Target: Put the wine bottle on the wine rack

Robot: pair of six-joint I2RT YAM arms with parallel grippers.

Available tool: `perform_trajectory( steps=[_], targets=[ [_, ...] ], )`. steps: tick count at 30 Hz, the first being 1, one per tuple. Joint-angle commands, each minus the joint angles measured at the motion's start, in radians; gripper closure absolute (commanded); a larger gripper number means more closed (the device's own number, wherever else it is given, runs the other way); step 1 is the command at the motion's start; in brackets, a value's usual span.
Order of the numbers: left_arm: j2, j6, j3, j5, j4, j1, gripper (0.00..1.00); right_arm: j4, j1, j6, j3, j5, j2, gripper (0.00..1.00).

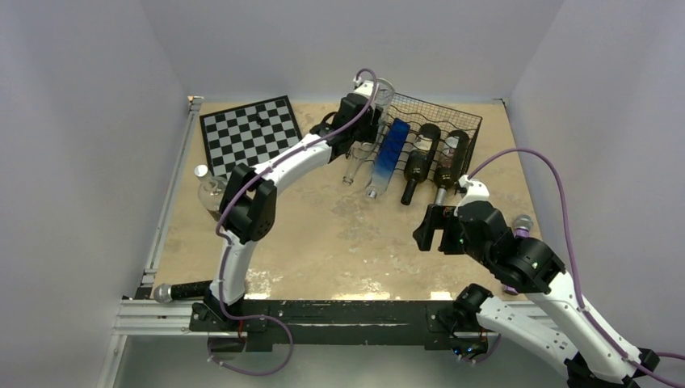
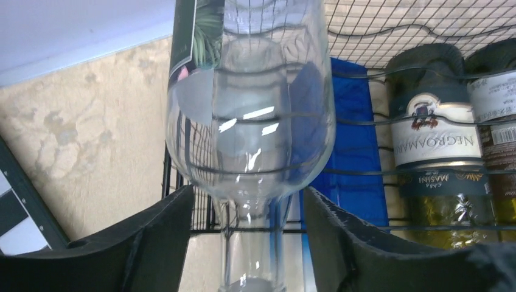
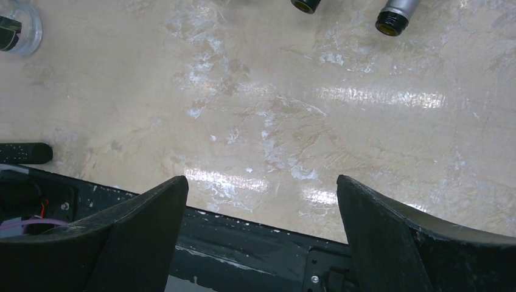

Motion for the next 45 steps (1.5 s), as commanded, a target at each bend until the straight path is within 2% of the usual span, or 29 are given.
perform_trajectory(
  steps=[1,2,3,8,13,21,26,30,34,38,45],
  targets=[
    [-0.076,0.001,0.023,-0.008,0.156,0.008,0.18,0.006,-0.004,0.034,0.003,-0.009,0.006,0.04],
    [-0.092,0.007,0.006,0.0,0.169,0.009,0.03,0.006,-0.004,0.033,0.006,-0.009,0.009,0.04],
    [-0.106,0.015,-0.01,0.008,0.178,0.008,0.01,0.009,-0.004,0.033,0.008,-0.009,0.01,0.04],
    [-0.192,0.044,-0.049,0.065,0.162,0.009,0.01,0.02,-0.004,0.025,0.018,-0.002,0.013,0.04],
    [-0.363,0.081,-0.135,0.067,0.108,0.009,0.01,0.034,-0.004,0.008,0.027,0.006,0.022,0.04],
    [-0.67,0.058,-0.211,-0.133,-0.224,0.014,0.01,0.059,-0.004,-0.027,0.057,0.02,0.07,0.04],
    [-0.883,0.025,-0.269,-0.217,-0.402,0.057,0.02,0.072,-0.004,-0.04,0.099,0.025,0.115,0.04],
    [-1.049,0.008,-0.371,-0.258,-0.504,0.144,0.04,0.107,-0.004,-0.075,0.131,0.027,0.153,0.04],
    [-1.198,-0.046,-0.513,-0.162,-0.57,0.344,0.04,0.13,-0.005,-0.094,0.145,0.029,0.194,0.04],
    [-1.224,-0.079,-0.581,-0.123,-0.644,0.496,0.05,0.148,-0.005,-0.098,0.144,-0.004,0.221,0.04],
    [-1.15,-0.13,-0.677,-0.08,-0.638,0.633,0.12,0.155,-0.007,-0.091,0.142,-0.027,0.233,0.05]
  ],
)
